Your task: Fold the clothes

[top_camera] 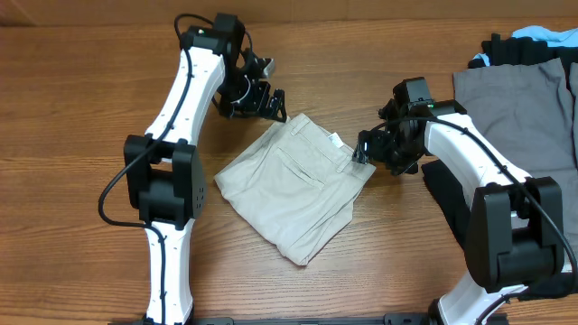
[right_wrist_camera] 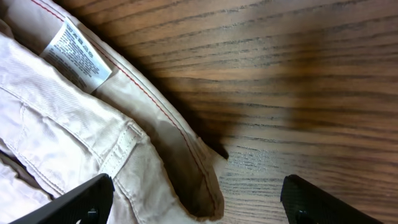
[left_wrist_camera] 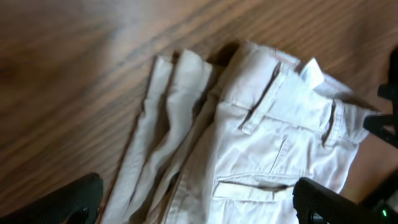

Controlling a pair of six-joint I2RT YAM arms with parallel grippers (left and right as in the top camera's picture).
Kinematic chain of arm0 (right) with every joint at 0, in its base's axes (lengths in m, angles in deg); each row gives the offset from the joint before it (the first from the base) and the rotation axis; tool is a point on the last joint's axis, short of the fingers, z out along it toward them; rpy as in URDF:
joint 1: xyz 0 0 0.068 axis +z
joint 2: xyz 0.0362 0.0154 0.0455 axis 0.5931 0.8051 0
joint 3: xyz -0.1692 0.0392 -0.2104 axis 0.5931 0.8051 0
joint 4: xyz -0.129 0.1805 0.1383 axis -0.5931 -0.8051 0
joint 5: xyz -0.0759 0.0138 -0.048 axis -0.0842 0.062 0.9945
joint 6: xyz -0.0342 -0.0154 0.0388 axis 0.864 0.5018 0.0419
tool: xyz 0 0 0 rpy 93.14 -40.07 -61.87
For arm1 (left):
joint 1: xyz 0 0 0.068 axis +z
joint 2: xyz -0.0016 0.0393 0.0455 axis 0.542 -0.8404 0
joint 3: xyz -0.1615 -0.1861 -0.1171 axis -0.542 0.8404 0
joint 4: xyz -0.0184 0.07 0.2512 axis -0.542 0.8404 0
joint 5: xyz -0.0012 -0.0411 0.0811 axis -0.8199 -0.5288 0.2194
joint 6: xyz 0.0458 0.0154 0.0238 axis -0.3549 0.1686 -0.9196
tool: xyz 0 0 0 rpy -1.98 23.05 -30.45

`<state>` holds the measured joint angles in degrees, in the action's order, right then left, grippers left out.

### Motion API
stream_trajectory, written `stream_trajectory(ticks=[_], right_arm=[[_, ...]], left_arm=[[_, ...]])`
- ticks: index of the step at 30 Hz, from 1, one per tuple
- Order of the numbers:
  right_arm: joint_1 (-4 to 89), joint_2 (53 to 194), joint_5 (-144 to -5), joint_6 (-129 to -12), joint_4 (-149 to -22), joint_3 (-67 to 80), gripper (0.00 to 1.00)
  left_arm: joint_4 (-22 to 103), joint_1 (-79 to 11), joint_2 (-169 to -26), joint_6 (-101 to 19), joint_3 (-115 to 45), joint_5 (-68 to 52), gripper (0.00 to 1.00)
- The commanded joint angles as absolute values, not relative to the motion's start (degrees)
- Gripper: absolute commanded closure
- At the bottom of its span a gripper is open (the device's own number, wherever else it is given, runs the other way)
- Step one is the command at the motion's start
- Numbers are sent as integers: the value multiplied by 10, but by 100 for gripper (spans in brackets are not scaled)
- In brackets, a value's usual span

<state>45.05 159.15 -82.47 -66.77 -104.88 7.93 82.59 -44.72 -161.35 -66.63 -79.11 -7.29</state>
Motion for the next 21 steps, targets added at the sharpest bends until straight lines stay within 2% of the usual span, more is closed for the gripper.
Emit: stream_trajectory(ticks=[1,10,13,15,16,17,18,19,21], right_arm=[[452,1594,-819,-672,-1052,65,9],[452,1594,-818,-672,-1059,65,9],[452,1594,-819,-672,-1060,65,9],[452,1594,-819,-672,-1061,65,9],[452,1594,-819,-672,-1061,65,9],[452,1594,-819,-672,-1063,65,9],[452,1594,-819,-672,-1065,65,9],[452,1594,-819,-672,-1065,65,9],[452,1594,-819,-672,-1069,65,9]], left_arm=[[821,-454,-1639,-707,-767,-117,0],[831,-477,-1715,-709,-767,-121,0],[842,-493,-1730,-710,-767,-140,11],[846,-503,-1732,-710,-767,-147,36],[846,-509,-1732,-710,-766,-149,56],[845,-514,-1732,-710,-766,-150,66],[845,-519,-1732,-710,-766,-150,84],[845,-521,-1732,-710,-766,-147,94],[844,-522,-1732,-710,-767,-141,96]])
